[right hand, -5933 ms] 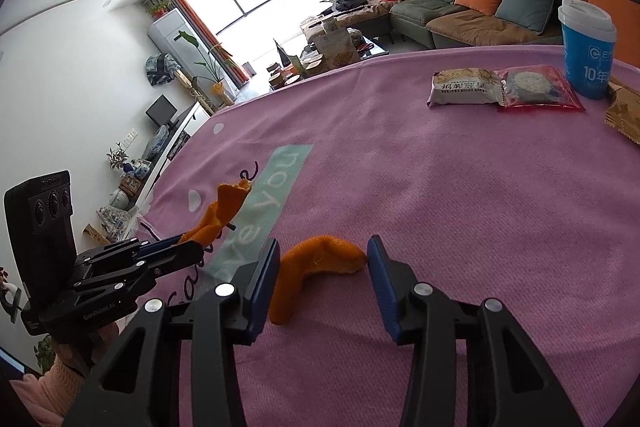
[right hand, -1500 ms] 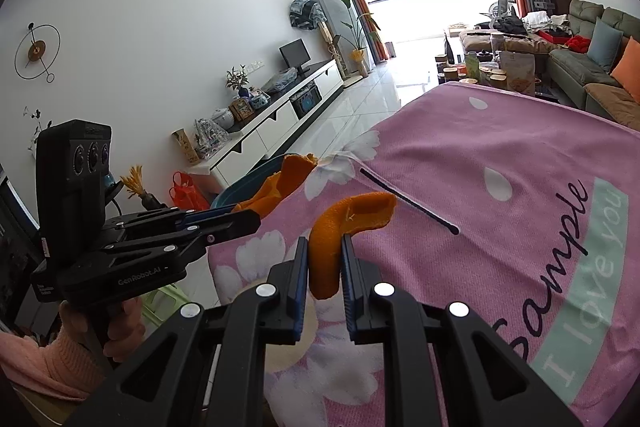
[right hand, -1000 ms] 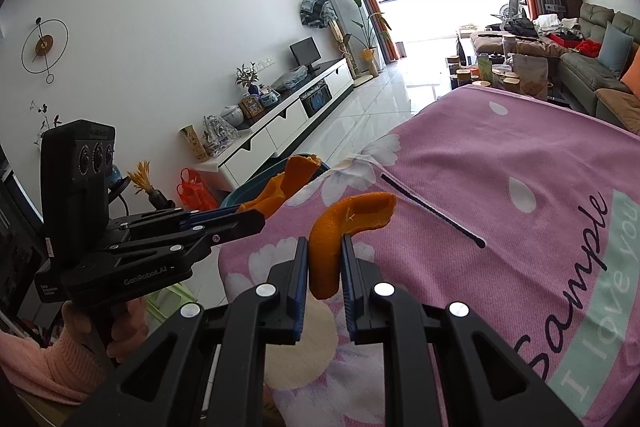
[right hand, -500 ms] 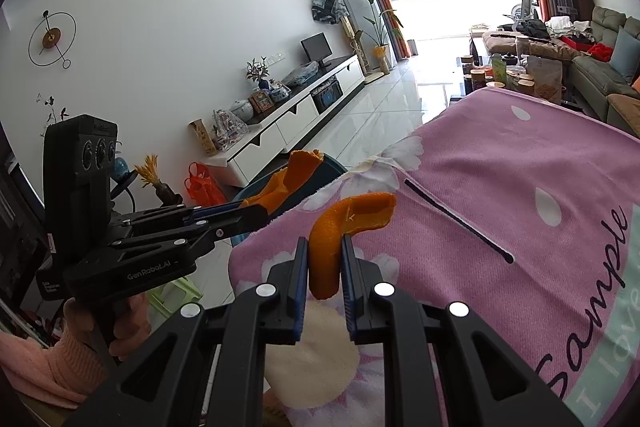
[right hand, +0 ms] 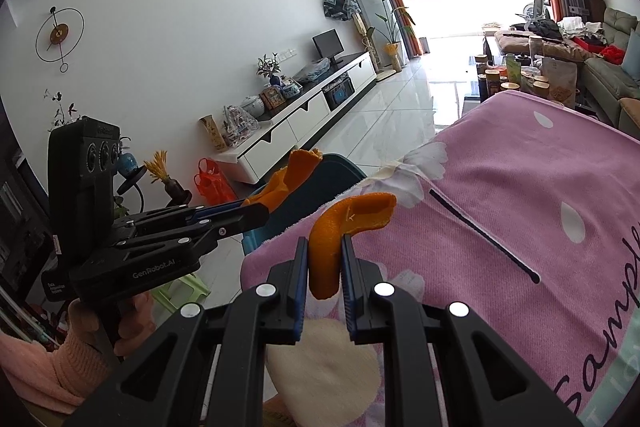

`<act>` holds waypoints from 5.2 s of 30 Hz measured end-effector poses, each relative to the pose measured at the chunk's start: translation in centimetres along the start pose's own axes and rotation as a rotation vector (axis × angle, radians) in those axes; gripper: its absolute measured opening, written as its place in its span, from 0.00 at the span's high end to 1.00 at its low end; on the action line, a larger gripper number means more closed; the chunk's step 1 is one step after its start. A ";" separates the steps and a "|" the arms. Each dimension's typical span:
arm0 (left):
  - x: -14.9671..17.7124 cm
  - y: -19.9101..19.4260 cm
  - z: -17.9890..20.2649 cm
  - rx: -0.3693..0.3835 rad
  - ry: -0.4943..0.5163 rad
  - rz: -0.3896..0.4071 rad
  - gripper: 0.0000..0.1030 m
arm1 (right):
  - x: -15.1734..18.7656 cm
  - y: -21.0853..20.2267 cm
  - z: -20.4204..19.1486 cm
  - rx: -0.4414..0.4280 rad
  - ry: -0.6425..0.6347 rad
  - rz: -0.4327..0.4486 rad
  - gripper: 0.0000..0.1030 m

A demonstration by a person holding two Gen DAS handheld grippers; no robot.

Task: Collect trash
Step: 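Carry the orange peel with left tool while right tool carries its peel over the bin, then open left tool to drop its peel while right tool releases its peel into the bin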

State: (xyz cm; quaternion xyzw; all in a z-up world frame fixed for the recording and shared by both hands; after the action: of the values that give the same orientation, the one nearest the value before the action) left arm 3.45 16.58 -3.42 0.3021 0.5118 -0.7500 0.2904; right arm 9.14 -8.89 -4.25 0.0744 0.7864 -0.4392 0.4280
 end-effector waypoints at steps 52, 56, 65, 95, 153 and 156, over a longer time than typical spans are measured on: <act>-0.5 -0.9 -4.1 -0.104 -0.067 0.032 0.84 | -2.6 3.3 -3.2 -0.082 -0.060 -0.041 0.86; -0.5 -0.8 -4.4 -0.111 -0.074 0.030 0.84 | -2.7 3.6 -3.2 -0.086 -0.060 -0.044 0.86; -0.5 -0.6 -4.8 -0.120 -0.079 0.030 0.84 | -3.1 4.3 -3.8 -0.095 -0.066 -0.056 0.86; -0.7 0.5 -6.1 -0.148 -0.108 0.021 0.84 | -4.3 6.4 -5.0 -0.112 -0.080 -0.090 0.86; 0.9 0.5 -6.9 -0.173 -0.123 0.098 0.05 | -4.0 6.0 -2.9 0.013 -0.041 -0.053 0.35; 0.8 -1.0 -4.9 -0.158 -0.094 0.152 0.05 | -3.4 3.1 -1.8 0.070 -0.034 0.027 0.20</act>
State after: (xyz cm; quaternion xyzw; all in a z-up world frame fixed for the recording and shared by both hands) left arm 2.91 21.40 -4.88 0.2804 0.5308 -0.6965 0.3930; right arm 11.70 -4.76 -3.23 0.0926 0.7621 -0.4619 0.4442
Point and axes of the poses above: each gripper's, at about its wrist camera, not at the fingertips, and y roughly the way its jaws point, z to its right, x to its underside, the point moved 1 cm from there along y, roughly the way its jaws point, and after that the axes turned 12 degrees about x, right-handed, at the moved point
